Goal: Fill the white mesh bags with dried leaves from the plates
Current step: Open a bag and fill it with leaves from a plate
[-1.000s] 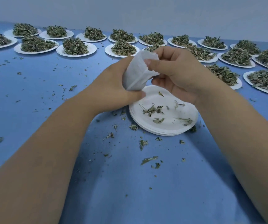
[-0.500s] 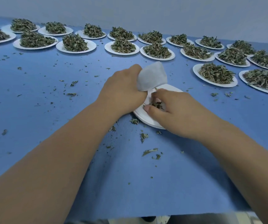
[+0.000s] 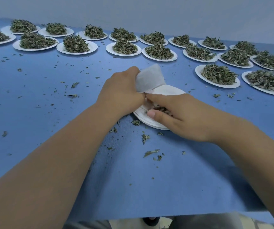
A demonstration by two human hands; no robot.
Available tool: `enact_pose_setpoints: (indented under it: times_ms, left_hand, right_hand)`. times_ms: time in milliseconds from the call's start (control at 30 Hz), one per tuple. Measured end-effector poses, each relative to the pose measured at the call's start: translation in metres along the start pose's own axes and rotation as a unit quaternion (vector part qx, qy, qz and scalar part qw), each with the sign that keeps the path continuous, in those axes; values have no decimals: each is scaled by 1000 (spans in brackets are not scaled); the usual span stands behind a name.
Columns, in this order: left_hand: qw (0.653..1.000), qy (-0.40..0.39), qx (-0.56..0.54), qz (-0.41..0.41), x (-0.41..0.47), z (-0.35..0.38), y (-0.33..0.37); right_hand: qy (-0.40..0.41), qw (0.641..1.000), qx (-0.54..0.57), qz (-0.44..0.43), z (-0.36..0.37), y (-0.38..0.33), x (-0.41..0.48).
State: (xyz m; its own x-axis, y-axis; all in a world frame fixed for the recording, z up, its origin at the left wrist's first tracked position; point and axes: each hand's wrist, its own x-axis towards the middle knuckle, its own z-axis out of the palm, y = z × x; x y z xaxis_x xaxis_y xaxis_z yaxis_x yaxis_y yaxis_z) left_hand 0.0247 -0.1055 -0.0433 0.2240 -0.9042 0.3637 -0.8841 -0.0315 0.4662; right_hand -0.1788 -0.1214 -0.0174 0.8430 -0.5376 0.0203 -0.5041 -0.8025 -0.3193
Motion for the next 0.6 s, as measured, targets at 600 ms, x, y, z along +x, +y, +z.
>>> enact_pose_setpoints:
  times_ms: [600]
  left_hand:
    - [1000,13,4,-2,1,5,-3]
  right_hand:
    - [33,996,85,-14,-9,13,-37]
